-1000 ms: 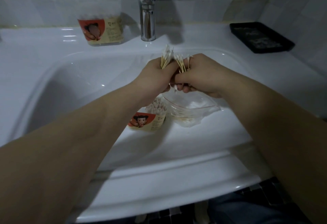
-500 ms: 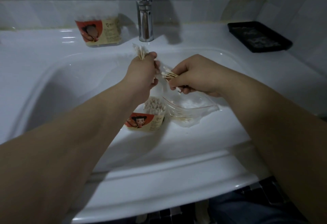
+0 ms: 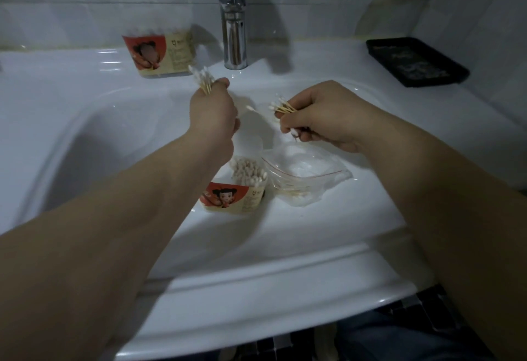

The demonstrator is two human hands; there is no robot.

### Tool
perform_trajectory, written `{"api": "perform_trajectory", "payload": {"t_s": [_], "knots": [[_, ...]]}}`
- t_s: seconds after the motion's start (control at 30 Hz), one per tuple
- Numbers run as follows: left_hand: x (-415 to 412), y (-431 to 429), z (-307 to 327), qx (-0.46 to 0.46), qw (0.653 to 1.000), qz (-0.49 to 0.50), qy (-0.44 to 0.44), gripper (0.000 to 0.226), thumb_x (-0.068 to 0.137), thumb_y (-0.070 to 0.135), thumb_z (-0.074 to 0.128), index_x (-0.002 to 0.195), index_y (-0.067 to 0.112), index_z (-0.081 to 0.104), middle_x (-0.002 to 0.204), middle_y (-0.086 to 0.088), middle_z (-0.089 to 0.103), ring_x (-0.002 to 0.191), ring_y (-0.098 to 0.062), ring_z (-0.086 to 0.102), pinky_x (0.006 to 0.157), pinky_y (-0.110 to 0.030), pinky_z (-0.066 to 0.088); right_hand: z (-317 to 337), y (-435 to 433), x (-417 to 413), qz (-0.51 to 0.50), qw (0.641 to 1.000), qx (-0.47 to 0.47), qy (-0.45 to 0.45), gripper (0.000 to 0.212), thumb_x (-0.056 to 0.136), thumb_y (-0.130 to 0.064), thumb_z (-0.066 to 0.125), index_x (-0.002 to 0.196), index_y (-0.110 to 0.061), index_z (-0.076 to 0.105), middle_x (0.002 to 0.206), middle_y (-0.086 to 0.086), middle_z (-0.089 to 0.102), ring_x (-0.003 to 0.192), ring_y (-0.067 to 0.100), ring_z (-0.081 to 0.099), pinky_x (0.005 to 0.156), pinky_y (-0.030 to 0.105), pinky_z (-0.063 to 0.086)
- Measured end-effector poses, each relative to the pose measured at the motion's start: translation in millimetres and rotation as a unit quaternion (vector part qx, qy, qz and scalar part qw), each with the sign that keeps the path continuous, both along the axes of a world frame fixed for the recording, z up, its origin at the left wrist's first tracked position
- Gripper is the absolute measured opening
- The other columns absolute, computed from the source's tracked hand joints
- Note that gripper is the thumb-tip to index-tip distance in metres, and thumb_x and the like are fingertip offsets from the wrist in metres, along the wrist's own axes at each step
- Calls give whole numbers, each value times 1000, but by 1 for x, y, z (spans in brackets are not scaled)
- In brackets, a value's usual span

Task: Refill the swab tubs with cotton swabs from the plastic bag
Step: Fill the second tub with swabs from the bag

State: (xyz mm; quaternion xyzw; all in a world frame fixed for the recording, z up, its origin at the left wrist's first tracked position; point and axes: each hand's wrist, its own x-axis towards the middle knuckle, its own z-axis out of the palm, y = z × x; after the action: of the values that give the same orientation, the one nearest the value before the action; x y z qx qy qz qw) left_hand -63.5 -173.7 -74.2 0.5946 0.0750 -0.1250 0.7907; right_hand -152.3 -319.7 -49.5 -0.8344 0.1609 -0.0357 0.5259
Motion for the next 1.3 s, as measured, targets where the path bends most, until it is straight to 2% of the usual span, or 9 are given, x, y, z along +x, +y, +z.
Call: {"api": "perform_trajectory", "payload": {"t_s": [0.07, 0.2, 0.33, 0.6, 0.83, 0.97, 1.07, 1.23, 1.3], "knots": [[0, 2, -2, 37, 999, -22, -9, 25, 102, 29, 51, 121, 18, 65, 65, 3, 42, 56, -13, 38, 56, -26, 38, 0, -1, 1, -19, 1000, 6, -14, 11, 79, 6, 76, 81, -5, 78, 68, 13, 69, 58, 15, 60, 61, 24, 55], [-14, -2, -2, 99, 979, -177, -7, 43, 100, 54, 52, 105, 16, 70, 60, 6, 36, 51, -10, 34, 52, -25, 34, 1, -1, 3, -36, 997, 14, -60, 12, 83, 4, 74, 80, -7, 78, 63, 7, 68, 54, 11, 59, 57, 20, 53], [-26, -8, 0, 78, 964, -253, -13, 39, 100, 52, 53, 92, 17, 67, 55, 8, 34, 46, -8, 30, 50, -23, 28, 1, 2, 2, -17, 997, 10, -73, 7, 86, 4, 71, 89, 1, 77, 72, 14, 67, 50, 8, 55, 55, 20, 50], [-25, -7, -4, 0, 971, -240, 9, 30, 103, 37, 56, 80, 19, 62, 57, 7, 48, 50, -7, 38, 52, -21, 37, -6, 4, 4, 10, 994, 72, -84, 11, 89, 2, 71, 96, -4, 77, 77, 15, 71, 62, 15, 62, 59, 24, 53], [-18, -9, -11, 39, 984, -171, -11, 30, 108, 31, 45, 83, 20, 59, 68, 4, 57, 61, -12, 54, 61, -25, 46, -6, 2, 4, -20, 996, 59, -64, 7, 88, 2, 71, 86, -4, 75, 90, 24, 75, 63, 15, 65, 56, 21, 54], [-17, -7, -9, 29, 986, -161, -16, 23, 106, 27, 46, 98, 15, 64, 57, 5, 44, 50, -11, 41, 56, -25, 41, -8, 3, 4, 0, 998, 37, -51, 9, 93, -1, 68, 90, -4, 75, 86, 18, 77, 61, 13, 63, 55, 21, 53], [-19, -6, -5, 58, 976, -209, -23, 40, 99, 48, 58, 106, 11, 69, 57, 5, 36, 46, -10, 34, 51, -23, 38, -10, 0, 4, 2, 999, -4, -53, 9, 93, -5, 68, 93, -5, 77, 82, 11, 77, 62, 12, 64, 57, 23, 53], [-28, -7, -5, 90, 963, -248, -56, 33, 93, 45, 69, 85, 15, 60, 55, 7, 43, 47, -10, 32, 48, -23, 31, -8, 1, 4, 13, 997, -19, -74, 23, 89, 5, 61, 92, -10, 78, 77, 6, 77, 62, 11, 65, 58, 25, 53], [-27, -7, -5, 95, 959, -258, -73, 30, 93, 43, 70, 82, 17, 60, 54, 8, 48, 47, -9, 32, 46, -23, 28, -8, 3, 4, 21, 997, -26, -65, 30, 86, 9, 58, 101, -10, 76, 78, 8, 76, 62, 12, 66, 58, 25, 53]]}}
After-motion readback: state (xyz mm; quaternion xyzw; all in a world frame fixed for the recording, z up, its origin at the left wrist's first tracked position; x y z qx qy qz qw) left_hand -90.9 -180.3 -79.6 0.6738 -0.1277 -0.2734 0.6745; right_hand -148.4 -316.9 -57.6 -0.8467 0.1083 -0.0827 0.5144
